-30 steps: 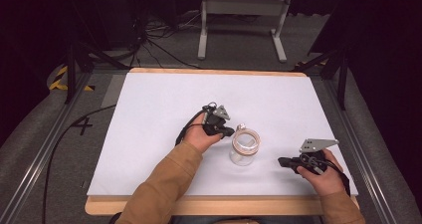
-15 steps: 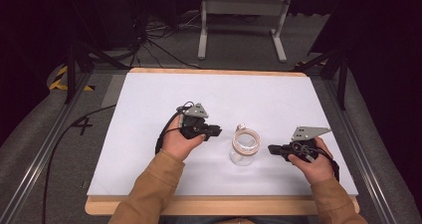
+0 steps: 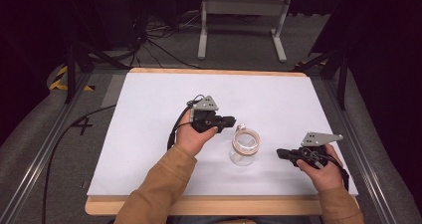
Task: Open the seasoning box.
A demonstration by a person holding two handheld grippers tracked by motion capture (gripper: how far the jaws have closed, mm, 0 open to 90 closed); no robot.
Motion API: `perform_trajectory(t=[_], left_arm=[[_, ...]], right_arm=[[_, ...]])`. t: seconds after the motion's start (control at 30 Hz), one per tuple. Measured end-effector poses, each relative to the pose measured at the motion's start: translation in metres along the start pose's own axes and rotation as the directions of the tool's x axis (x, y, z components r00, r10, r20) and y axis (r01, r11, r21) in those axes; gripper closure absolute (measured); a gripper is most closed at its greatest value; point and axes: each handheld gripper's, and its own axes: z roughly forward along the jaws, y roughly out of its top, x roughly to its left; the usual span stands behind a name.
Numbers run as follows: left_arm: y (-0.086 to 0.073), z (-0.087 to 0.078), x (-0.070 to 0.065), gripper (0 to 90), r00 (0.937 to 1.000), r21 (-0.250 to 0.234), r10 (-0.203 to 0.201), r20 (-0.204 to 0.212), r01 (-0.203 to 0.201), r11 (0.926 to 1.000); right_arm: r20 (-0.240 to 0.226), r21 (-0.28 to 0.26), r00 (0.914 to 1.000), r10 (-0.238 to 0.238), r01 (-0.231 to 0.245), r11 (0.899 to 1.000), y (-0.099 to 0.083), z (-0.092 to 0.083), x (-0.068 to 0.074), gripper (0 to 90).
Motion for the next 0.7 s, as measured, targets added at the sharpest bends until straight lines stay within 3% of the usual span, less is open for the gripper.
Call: perform_trajectory(t=[0.23,0.43,0.5,0.7], left_arm=[[-0.001,0.022,0.002,81.6,0.9996,0.004,0.012,0.026,-0.012,0.9999],[-0.006,0.031,0.003,77.3,0.9995,-0.028,0.020,-0.026,-0.021,0.9994],[-0.008,0.032,0.004,80.6,1.0000,-0.038,-0.009,-0.003,0.009,0.9993],[-0.008,0.033,0.003,87.2,1.0000,-0.046,0.000,0.005,0.001,0.9990]], right_arm=[[0.019,-0.003,0.9996,0.020,-0.020,1.000,-0.009,-0.006,0.001,90.0],[0.016,0.001,0.9997,0.019,-0.019,1.000,-0.011,-0.004,0.001,90.0],[0.011,0.005,0.9998,0.017,-0.017,1.000,-0.010,-0.003,0.002,90.0],[0.005,0.001,0.9999,0.013,-0.013,1.000,-0.009,-0.002,0.004,90.0]])
